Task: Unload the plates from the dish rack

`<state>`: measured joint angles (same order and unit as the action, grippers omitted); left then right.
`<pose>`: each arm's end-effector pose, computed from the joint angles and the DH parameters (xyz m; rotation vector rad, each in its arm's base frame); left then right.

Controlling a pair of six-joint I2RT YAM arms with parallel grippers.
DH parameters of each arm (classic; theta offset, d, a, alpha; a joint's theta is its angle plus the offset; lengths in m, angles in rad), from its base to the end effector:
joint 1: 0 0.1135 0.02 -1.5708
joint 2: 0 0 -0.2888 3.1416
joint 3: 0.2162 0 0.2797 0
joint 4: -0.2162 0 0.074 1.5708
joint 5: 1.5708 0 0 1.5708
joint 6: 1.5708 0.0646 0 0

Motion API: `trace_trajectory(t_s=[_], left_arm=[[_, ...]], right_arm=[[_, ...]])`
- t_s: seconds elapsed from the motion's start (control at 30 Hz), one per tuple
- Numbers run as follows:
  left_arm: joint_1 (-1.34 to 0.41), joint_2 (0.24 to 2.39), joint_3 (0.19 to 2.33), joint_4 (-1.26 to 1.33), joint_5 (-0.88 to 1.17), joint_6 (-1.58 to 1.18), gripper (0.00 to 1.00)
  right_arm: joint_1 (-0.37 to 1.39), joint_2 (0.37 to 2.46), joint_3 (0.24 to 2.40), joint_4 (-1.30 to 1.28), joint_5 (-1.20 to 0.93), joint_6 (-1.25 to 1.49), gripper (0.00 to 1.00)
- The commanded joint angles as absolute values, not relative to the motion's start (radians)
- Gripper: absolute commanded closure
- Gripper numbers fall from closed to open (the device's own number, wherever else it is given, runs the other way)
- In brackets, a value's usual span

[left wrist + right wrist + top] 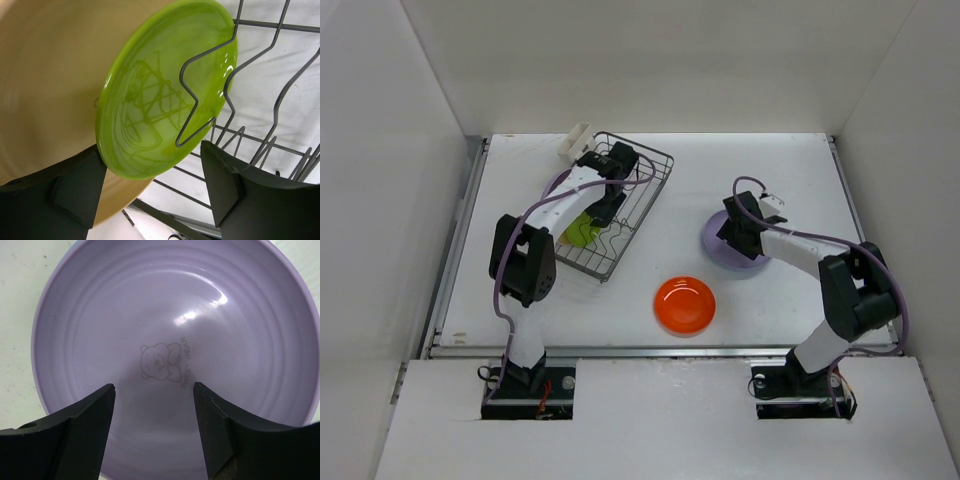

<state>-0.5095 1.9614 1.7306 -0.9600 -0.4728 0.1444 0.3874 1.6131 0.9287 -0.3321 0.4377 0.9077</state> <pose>0.4145 -0.1979 0.2543 0.7313 2.5367 0.5327 0.3359 0.1075 0.1631 0.7784 2.3229 -0.0142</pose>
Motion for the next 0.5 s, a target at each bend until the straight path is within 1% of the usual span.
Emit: trace_trajectory(t_s=[0.0,0.07,0.13,0.23,0.33,0.37,0.4,0.47], left_arm=[[-0.503,1.963,1.764,-0.974,-0.448,0.133,0.31],[-0.493,1.973,1.773,-0.974,-0.439,0.133,0.32],[-0.492,1.973,1.773,-0.974,-0.439,0.124,0.36],[-0.483,1.973,1.773,-0.974,-0.428,0.124,0.36],[-0.483,1.973,1.753,-0.974,-0.417,0.124,0.4],[-0.483,1.964,1.753,-0.974,-0.408,0.124,0.43],[-0.483,1.963,1.744,-0.974,-0.408,0.124,0.5],[-0.483,1.963,1.744,-0.974,-0.408,0.124,0.58]], right_arm=[[0.394,1.635,0.983,-0.347,0.437,0.907,0.3],[0.394,1.635,0.983,-0.356,0.437,0.907,0.3],[0.394,1.635,0.992,-0.356,0.414,0.907,0.27],[0.394,1.655,0.992,-0.356,0.381,0.917,0.23],[0.394,1.655,0.992,-0.356,0.38,0.93,0.23],[0.394,1.655,0.992,-0.356,0.38,0.93,0.23],[0.394,1.655,0.992,-0.365,0.38,0.93,0.23],[0.417,1.62,0.992,-0.389,0.416,0.93,0.23]])
